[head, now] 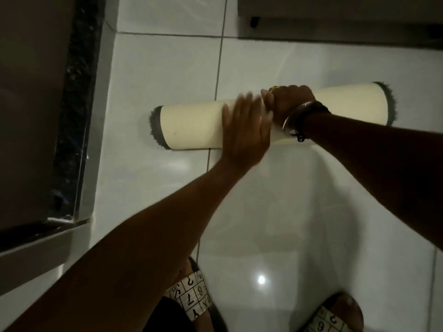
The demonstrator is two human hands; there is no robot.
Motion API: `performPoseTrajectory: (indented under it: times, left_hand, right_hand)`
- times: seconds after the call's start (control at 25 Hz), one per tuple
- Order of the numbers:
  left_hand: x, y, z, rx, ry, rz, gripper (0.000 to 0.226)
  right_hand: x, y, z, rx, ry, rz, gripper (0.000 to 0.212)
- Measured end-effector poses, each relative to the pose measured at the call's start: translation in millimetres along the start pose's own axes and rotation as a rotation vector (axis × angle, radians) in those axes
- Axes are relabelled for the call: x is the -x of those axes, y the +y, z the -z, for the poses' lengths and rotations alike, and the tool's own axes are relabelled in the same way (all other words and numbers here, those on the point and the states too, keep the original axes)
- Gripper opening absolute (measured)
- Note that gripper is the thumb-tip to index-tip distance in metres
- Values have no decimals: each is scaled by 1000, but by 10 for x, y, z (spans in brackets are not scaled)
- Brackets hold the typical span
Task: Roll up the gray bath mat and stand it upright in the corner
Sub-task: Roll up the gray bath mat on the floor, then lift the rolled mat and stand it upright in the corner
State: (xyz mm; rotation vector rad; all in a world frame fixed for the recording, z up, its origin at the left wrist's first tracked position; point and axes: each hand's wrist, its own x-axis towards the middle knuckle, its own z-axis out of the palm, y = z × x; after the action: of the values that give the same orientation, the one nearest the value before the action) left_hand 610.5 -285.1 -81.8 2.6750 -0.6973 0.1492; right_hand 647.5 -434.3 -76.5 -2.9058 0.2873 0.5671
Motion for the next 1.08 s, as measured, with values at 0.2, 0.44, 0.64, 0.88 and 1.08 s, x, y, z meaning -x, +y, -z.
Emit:
performPoseTrajectory:
  times: [0.2, 0.44, 0.64, 0.88, 1.08]
  left_hand:
    - [73, -104, -65, 195, -114, 114, 45]
    - [597, 216, -45, 681, 167, 1168, 76]
    - [380, 47, -61, 1845, -172, 1478, 79]
    - [607, 22, 573, 1828, -147, 1518, 91]
    - [642, -255, 1506, 1696, -95, 1374, 104]
  right_hand:
    - [-395, -52, 226, -67, -441, -19, 78]
    - [-383, -130, 98, -250, -609, -9, 101]
    - [-466, -105, 170, -390, -726, -128, 117]
    - [31, -345, 324, -593, -952, -234, 75]
    - [502, -962, 898, -758, -991, -50, 70]
